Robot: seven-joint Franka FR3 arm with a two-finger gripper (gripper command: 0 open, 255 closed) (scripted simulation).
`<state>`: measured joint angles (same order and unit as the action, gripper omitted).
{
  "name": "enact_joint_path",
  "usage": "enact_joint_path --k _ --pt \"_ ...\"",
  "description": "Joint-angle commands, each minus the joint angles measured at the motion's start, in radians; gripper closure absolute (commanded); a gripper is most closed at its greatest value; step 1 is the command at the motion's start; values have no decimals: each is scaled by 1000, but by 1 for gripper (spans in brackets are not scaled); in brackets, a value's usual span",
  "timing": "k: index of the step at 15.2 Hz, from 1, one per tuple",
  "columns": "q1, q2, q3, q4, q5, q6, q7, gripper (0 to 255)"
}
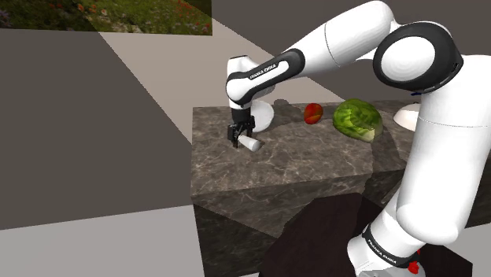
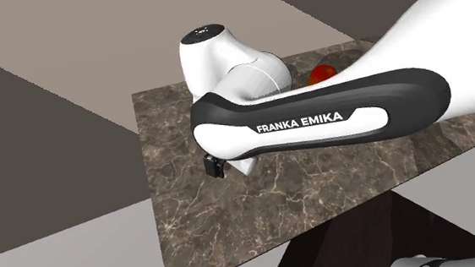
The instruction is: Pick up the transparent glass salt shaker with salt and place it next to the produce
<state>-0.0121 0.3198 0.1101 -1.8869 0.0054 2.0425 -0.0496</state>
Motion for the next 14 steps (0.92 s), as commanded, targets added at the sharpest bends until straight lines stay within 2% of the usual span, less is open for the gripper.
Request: enact_joint_path --k 1,4,5,14 --pt "-13 11 -15 -13 -9 3 -4 0" --pt "-14 11 -15 -14 -9 3 -3 0" --pt "-13 12 -15 -12 -9 3 -3 255" --pt "-14 11 -15 -14 -10 3 -3 255"
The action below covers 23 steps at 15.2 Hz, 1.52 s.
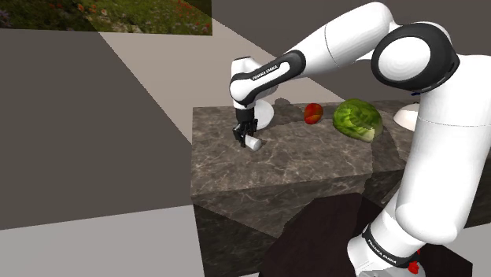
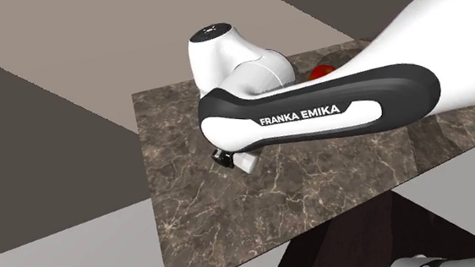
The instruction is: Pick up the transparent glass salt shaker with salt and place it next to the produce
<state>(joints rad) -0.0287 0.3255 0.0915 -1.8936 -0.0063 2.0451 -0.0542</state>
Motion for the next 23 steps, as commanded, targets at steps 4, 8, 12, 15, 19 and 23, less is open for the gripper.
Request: enact_joint_path --k 4,8,12,15,19,23 --pt "2 -22 4 12 5 -45 0 255" --pt "2 -46 5 34 7 -92 0 255" --pt "1 -67 6 60 9 -139 -1 255" --pt "1 -82 6 82 10 -175 -1 255" --pt "0 -98 6 115 12 -224 -1 255" --pt "0 -111 7 151 13 -274 -1 255"
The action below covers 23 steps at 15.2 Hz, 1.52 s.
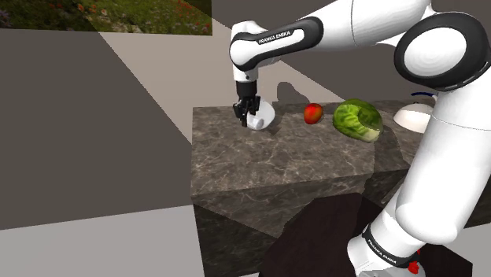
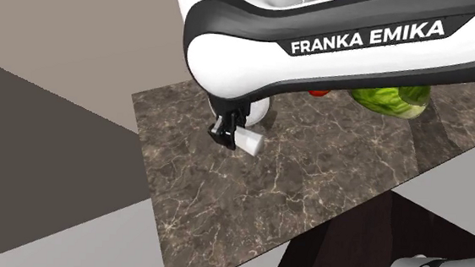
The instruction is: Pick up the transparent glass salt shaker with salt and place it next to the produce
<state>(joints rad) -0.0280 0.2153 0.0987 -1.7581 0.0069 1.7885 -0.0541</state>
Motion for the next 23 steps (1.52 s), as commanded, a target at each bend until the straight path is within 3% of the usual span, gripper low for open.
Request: enact_joint_path --k 1,23 --pt "-1 -4 0 26 0 -30 -1 255" --pt "1 -9 1 315 1 -325 5 255"
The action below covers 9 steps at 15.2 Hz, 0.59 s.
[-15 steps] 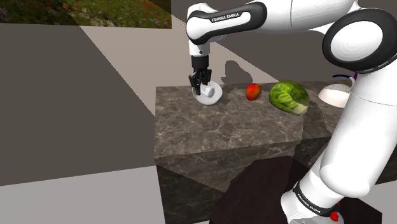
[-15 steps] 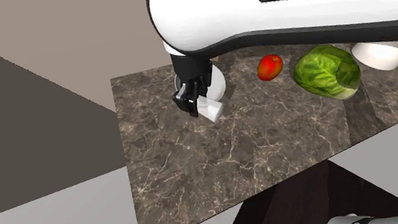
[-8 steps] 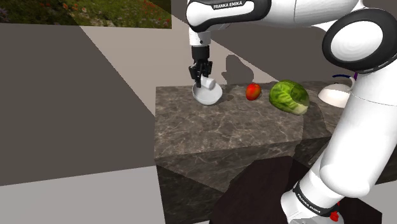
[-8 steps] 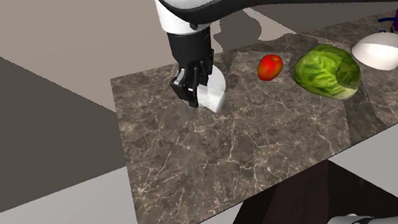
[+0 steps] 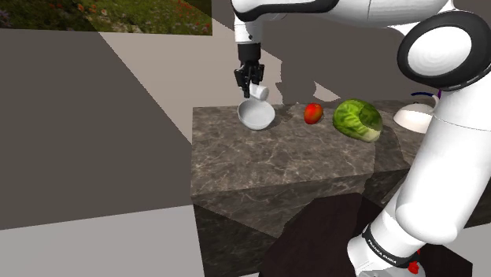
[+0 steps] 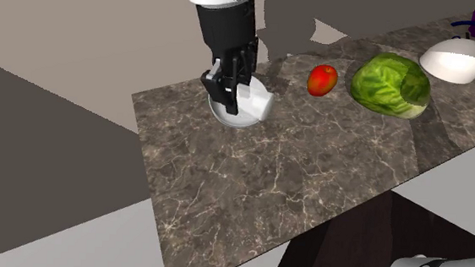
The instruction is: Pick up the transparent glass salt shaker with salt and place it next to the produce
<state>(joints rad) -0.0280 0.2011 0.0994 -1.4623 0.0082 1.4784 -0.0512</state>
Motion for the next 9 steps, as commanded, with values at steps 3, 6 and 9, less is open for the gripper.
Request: enact_joint_path --k 3,6,9 --pt "-21 -63 -13 -67 2 4 -33 255" --pt "-51 -157 -36 -187 1 29 -87 255" --pt "-79 -241 -64 -289 -5 47 -143 255"
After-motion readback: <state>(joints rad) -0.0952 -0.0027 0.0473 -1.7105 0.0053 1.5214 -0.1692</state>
